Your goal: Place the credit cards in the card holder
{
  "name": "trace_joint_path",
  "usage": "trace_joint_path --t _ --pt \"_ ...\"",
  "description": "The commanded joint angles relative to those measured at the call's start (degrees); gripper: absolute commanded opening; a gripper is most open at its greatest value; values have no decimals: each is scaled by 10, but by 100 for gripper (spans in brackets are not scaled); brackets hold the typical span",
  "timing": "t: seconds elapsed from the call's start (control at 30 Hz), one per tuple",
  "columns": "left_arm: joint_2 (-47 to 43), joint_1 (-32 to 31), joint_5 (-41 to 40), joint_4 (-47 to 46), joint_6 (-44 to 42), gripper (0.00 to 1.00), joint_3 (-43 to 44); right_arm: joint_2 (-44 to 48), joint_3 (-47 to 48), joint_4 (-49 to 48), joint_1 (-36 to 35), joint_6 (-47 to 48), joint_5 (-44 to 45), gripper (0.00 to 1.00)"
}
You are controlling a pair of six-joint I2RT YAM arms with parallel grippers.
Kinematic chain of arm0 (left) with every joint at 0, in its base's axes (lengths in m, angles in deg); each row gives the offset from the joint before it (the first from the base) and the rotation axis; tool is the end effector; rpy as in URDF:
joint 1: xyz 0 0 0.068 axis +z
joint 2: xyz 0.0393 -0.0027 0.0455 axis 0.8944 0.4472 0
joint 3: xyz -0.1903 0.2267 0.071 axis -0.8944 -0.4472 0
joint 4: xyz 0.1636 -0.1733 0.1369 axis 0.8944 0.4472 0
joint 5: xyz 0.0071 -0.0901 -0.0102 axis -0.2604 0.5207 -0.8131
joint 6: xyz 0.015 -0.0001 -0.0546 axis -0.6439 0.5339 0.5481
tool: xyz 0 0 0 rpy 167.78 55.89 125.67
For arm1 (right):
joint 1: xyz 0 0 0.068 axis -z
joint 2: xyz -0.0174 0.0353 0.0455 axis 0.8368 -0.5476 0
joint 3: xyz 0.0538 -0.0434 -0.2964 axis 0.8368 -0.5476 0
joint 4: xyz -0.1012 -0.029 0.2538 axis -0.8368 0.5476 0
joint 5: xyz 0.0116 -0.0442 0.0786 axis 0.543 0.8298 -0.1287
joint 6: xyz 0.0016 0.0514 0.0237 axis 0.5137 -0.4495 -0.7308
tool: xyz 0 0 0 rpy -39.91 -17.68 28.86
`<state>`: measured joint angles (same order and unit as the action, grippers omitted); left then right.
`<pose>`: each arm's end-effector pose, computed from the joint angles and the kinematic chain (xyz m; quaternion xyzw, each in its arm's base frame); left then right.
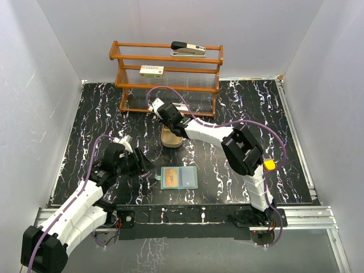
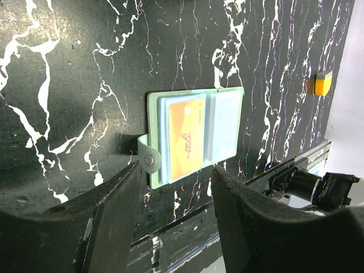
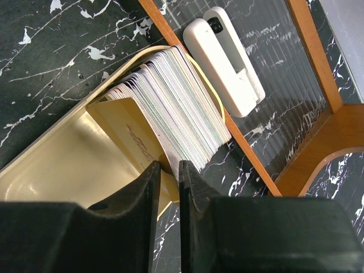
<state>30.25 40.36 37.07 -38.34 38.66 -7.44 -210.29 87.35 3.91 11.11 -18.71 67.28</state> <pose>0.1454 -0.0748 0.2246 -0.0911 0.8747 -0.3642 0.3066 0.3685 0.3538 0.2181 -0.4081 0.8064 -0.1030 0.4154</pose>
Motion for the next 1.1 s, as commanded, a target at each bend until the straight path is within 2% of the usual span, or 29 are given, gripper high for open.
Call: trace_joint_path --t 0.0,0.07,0.3,0.43,0.53,0.7,0.8,0.9,1.0,1.07 --pt "-9 -1 10 7 -3 51 14 50 12 -23 18 8 6 4" --pt "-11 -1 12 9 -2 51 15 60 1 -21 18 6 -7 0" --pt "-17 -1 20 9 7 51 20 102 -14 19 18 -20 -61 0" --pt "-15 0 39 -7 18 51 20 138 -39 49 18 -45 -135 0" --pt "-14 -1 63 -16 28 52 25 181 -66 59 18 -81 -179 0" --pt "-17 -1 94 -38 66 52 34 280 -152 17 18 -137 -229 0" --pt "-22 -1 94 -48 77 53 38 307 -198 -24 18 -178 -176 0" --pt "-12 -1 76 -34 65 53 49 299 -214 -37 18 -210 -120 14" --pt "3 -1 66 -14 51 53 65 275 -221 -43 22 -238 -28 22" --pt "5 -1 62 -11 49 53 68 255 -211 -22 32 -268 -2 26"
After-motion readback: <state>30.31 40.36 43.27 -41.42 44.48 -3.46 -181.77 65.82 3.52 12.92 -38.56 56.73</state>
